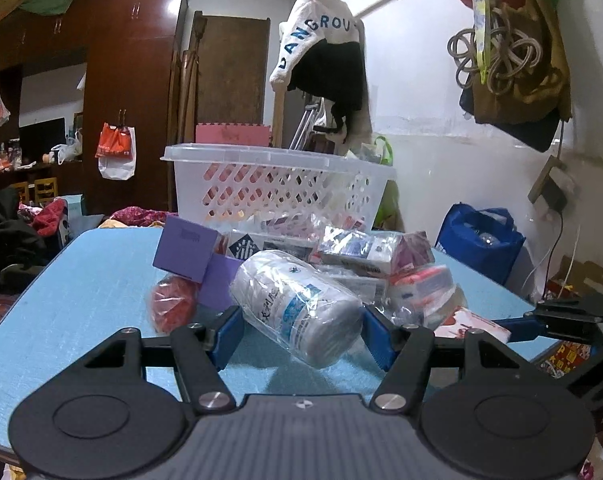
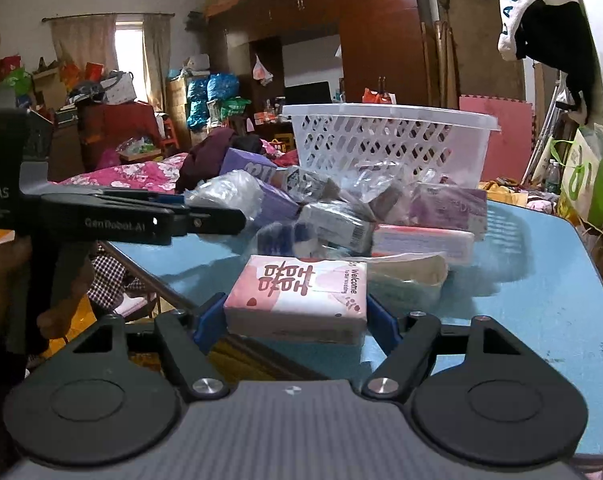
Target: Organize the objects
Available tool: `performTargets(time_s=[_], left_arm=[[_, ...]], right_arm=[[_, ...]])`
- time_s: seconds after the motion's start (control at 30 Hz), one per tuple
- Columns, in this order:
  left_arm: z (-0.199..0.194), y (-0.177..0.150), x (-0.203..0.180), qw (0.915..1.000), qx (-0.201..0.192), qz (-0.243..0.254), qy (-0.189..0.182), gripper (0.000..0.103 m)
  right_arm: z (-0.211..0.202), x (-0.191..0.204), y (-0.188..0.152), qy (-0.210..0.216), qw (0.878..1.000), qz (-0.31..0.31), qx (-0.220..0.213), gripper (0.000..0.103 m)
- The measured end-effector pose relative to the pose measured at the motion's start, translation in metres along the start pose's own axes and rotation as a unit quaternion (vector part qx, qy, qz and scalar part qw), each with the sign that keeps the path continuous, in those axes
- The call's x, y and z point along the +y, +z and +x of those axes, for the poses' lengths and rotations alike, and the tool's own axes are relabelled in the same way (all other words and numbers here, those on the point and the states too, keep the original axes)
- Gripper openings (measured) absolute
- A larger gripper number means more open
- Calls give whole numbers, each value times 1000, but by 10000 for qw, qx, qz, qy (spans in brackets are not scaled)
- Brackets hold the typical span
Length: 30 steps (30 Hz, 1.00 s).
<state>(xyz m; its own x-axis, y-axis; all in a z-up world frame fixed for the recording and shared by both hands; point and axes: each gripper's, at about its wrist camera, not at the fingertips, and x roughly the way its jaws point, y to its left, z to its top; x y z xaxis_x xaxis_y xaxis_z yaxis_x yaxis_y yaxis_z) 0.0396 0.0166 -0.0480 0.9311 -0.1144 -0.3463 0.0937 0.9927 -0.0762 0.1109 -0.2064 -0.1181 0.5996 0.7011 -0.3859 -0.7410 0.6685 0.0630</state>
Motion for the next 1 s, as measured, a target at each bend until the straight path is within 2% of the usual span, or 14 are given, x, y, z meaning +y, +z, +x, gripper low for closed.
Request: performTargets(time_s=[0.23, 0.4, 0.57, 0.67, 0.77, 0.83, 1.0], left_arm=[[-8, 11, 2, 9998, -200, -44, -82, 67], [-14, 33, 4, 9986, -510, -38, -147, 67], [-5, 91, 11, 9969, -776, -2, -104, 67], [20, 136, 17, 9967, -813, -60, -41, 67], [57, 172, 22, 9981, -581, -195, 89, 67], [84, 186, 25, 9988, -356, -244, 237, 67], [125, 192, 32, 9984, 13, -288, 494, 68]], right_arm=[[-16, -13, 12, -195, 9994, 110, -278, 76], [-20, -16, 44, -321, 9979, -87, -563, 76], [-8, -27, 103, -527, 9936, -371, -924, 76], [18, -42, 147, -706, 9910, -433, -1054, 76], [55, -62, 177, -852, 9918, -268, -919, 76], [74, -74, 184, -928, 9922, -193, -815, 76], [104, -85, 185, -1072, 9922, -273, -569, 77]])
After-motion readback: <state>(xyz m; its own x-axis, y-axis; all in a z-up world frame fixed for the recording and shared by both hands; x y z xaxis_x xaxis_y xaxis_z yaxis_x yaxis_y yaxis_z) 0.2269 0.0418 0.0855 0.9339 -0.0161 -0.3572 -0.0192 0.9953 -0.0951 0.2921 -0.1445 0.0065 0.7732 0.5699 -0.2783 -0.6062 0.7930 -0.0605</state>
